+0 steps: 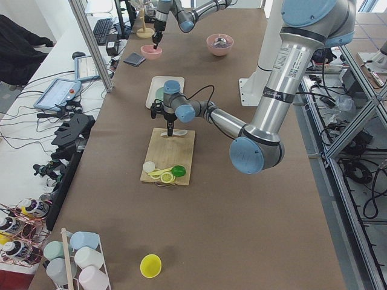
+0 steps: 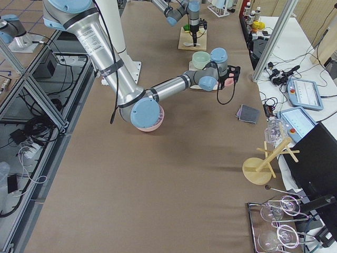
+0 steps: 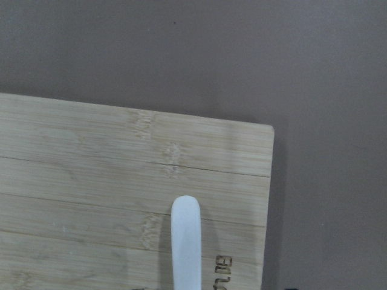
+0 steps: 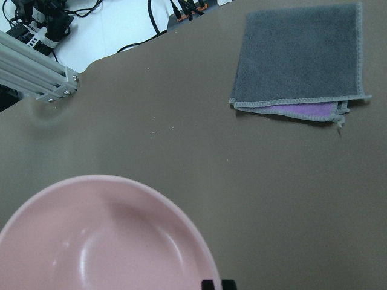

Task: Stack pink bowl on green and place spoon
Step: 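Lift the pink bowl with the right gripper while the left gripper reaches the white spoon, then carry the pink bowl over the green bowl while the left gripper grasps the spoon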

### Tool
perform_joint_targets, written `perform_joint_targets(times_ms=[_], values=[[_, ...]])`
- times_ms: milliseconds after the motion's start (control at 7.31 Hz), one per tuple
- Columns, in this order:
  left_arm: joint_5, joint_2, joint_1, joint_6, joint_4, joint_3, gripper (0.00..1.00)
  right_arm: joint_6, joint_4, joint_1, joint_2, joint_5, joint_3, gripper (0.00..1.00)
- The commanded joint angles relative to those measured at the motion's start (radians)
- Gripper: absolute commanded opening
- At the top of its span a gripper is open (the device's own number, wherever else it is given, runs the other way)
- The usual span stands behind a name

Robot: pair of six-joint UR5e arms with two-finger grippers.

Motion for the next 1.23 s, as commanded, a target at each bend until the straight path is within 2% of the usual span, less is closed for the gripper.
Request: perform_joint_targets(times_ms=[0, 1095], values=[[0.001, 0.006, 0.0, 0.001, -0.001, -0.001, 0.65, 0.0, 0.0, 0.0, 0.0, 0.0, 0.0, 0.0], [0.001, 0.002, 0.004, 0.002, -0.001, 0.016, 0.58, 0.017, 0.002, -0.011, 0.028, 0.0, 0.023, 0.0]])
